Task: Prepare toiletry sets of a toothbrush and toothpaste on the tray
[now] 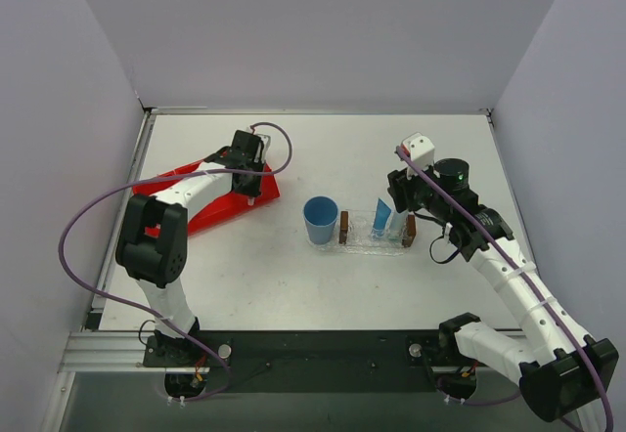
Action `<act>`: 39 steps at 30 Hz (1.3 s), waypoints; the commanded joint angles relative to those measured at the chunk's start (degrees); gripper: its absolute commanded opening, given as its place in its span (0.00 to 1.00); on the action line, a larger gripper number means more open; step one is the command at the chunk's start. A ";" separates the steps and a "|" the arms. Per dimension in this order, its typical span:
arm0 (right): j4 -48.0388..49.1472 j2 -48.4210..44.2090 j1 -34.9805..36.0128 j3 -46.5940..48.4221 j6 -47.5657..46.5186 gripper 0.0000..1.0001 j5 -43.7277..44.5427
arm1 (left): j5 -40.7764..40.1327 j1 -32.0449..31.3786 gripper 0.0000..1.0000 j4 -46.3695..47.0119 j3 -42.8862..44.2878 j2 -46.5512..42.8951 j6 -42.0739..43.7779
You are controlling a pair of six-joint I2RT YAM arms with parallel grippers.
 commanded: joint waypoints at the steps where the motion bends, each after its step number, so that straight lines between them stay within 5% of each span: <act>1: 1.58 0.31 -0.47 -0.15 0.26 0.48 -0.81 | 0.52 0.45 0.23 0.00 0.93 -2.93 0.77; 20: 1.23 0.67 -0.74 0.11 0.61 0.48 -1.51 | -0.71 2.29 0.00 -3.07 5.33 -6.36 3.84; 33: -0.17 1.19 -0.65 0.90 0.87 0.48 -4.58 | 1.31 3.61 0.00 -4.30 2.61 -14.87 6.39; 39: -3.42 2.07 -0.47 4.15 1.14 0.49 -13.19 | 8.49 4.49 0.00 -4.05 -1.17 -21.64 10.96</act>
